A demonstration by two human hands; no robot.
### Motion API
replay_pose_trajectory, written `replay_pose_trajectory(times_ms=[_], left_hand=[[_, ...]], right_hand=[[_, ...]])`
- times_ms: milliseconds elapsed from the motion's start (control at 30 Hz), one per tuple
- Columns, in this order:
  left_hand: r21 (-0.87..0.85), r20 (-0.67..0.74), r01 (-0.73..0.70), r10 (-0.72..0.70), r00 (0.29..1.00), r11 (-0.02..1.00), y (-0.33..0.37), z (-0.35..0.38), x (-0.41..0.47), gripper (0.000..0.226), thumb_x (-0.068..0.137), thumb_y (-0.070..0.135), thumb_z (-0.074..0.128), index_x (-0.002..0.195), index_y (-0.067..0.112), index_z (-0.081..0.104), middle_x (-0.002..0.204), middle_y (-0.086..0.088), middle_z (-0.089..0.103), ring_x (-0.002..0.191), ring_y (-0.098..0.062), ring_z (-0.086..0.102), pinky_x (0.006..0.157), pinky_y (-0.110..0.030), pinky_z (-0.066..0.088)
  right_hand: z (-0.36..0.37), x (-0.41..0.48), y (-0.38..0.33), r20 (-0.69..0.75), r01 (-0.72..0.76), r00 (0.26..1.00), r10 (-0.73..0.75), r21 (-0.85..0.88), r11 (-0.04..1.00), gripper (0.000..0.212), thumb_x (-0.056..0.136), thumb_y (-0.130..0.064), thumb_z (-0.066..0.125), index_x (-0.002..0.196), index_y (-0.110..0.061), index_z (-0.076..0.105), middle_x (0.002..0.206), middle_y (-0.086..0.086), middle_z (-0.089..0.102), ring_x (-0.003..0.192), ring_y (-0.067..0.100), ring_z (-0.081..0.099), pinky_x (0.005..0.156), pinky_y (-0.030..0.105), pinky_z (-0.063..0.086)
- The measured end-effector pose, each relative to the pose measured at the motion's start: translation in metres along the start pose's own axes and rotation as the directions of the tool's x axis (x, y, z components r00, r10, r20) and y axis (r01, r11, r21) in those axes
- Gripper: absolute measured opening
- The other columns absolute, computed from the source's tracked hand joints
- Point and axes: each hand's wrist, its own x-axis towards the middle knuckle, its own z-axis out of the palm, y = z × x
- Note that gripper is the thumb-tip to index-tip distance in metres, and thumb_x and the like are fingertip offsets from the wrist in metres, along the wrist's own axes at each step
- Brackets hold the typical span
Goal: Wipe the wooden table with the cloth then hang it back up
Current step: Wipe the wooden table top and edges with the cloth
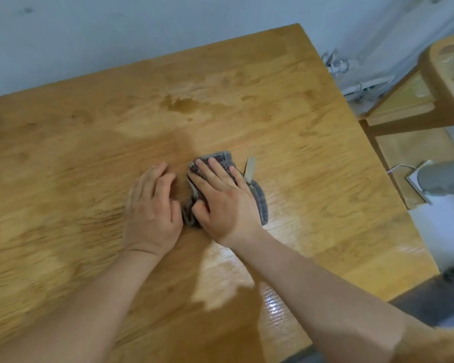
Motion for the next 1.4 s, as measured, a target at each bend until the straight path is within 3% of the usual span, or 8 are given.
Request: replay_pose_trajectory(times_ms=[167, 367, 500, 667, 867, 1000, 1100, 1400], left_hand=[[-0.067, -0.027, -0.011, 0.009, 1.000, 0.998, -0.002, 0.004, -0.003, 0.042, 0.081, 0.016, 0.039, 0.117, 0.005, 0.056, 0.134, -0.013, 0.051, 0.126, -0.033, 0.044, 0.106, -0.050, 0.034], [-0.051, 0.036, -0.075, 0.077, 0.996, 0.996, -0.012, -0.001, -0.034, 0.046, 0.086, 0.013, 0.039, 0.130, 0.008, 0.052, 0.142, -0.012, 0.046, 0.135, -0.029, 0.037, 0.110, -0.050, 0.030], [-0.072, 0.121, -0.134, 0.142, 0.983, 0.988, -0.030, -0.013, -0.079, 0.049, 0.088, 0.018, 0.034, 0.134, 0.008, 0.049, 0.143, -0.010, 0.046, 0.136, -0.026, 0.036, 0.110, -0.046, 0.029], [-0.003, 0.173, -0.205, 0.202, 0.964, 0.979, -0.072, -0.035, -0.106, 0.050, 0.091, 0.024, 0.032, 0.138, 0.015, 0.045, 0.148, -0.001, 0.040, 0.139, -0.018, 0.030, 0.107, -0.043, 0.031], [-0.068, 0.064, -0.127, 0.131, 0.989, 0.990, -0.066, -0.039, -0.070, 0.035, 0.084, 0.025, 0.037, 0.103, 0.019, 0.066, 0.114, 0.002, 0.061, 0.107, -0.025, 0.052, 0.083, -0.041, 0.044], [-0.086, 0.018, 0.040, -0.039, 0.999, 0.996, -0.066, -0.043, -0.020, 0.023, 0.090, 0.022, 0.047, 0.100, 0.013, 0.066, 0.105, -0.005, 0.057, 0.102, -0.028, 0.050, 0.083, -0.043, 0.046], [-0.016, -0.020, 0.058, -0.058, 0.998, 0.998, -0.066, -0.045, 0.009, 0.025, 0.093, 0.025, 0.047, 0.107, 0.012, 0.064, 0.113, -0.006, 0.057, 0.107, -0.027, 0.048, 0.086, -0.042, 0.042], [0.175, -0.153, 0.258, -0.233, 0.960, 0.950, -0.068, -0.023, 0.081, 0.021, 0.091, 0.028, 0.040, 0.105, 0.016, 0.051, 0.117, -0.006, 0.052, 0.106, -0.027, 0.047, 0.084, -0.042, 0.032]], right_hand=[[-0.026, -0.069, 0.058, -0.070, -0.258, 0.965, 0.252, -0.093, 0.962, 0.056, 0.088, -0.034, 0.036, 0.143, -0.028, 0.045, 0.154, -0.007, 0.034, 0.146, 0.010, 0.021, 0.119, 0.041, 0.017], [-0.012, -0.079, 0.015, -0.207, -0.691, 0.712, 0.671, -0.037, 0.722, 0.060, 0.091, -0.039, 0.026, 0.151, -0.031, 0.027, 0.161, -0.008, 0.016, 0.149, 0.013, 0.005, 0.120, 0.045, 0.004], [0.035, -0.085, -0.087, -0.001, -0.297, 0.955, 0.298, -0.090, 0.951, 0.059, 0.090, -0.040, 0.030, 0.149, -0.032, 0.032, 0.159, -0.007, 0.021, 0.149, 0.015, 0.009, 0.119, 0.044, 0.000], [0.021, -0.082, -0.056, 0.129, 0.018, 0.992, -0.002, -0.124, 0.992, 0.057, 0.090, -0.040, 0.036, 0.147, -0.031, 0.037, 0.158, -0.007, 0.026, 0.148, 0.012, 0.014, 0.120, 0.038, 0.007], [-0.005, -0.094, -0.004, -0.137, -0.669, 0.743, 0.655, -0.107, 0.736, 0.065, 0.091, -0.041, 0.020, 0.153, -0.024, 0.021, 0.162, -0.004, 0.011, 0.149, 0.014, 0.002, 0.121, 0.044, 0.003], [0.024, -0.072, -0.075, 0.011, -0.252, 0.967, 0.256, -0.123, 0.960, 0.061, 0.092, -0.040, 0.029, 0.151, -0.026, 0.028, 0.160, -0.006, 0.017, 0.149, 0.013, 0.005, 0.120, 0.043, 0.003], [0.028, -0.029, -0.072, 0.102, 0.046, 0.994, -0.034, -0.118, 0.992, 0.058, 0.091, -0.039, 0.035, 0.147, -0.026, 0.038, 0.157, -0.006, 0.028, 0.147, 0.013, 0.016, 0.120, 0.042, 0.010], [0.016, 0.111, -0.027, 0.126, 0.126, 0.986, -0.107, -0.148, 0.981, 0.062, 0.091, -0.041, 0.027, 0.151, -0.026, 0.030, 0.159, -0.008, 0.022, 0.148, 0.012, 0.012, 0.120, 0.040, 0.003]])
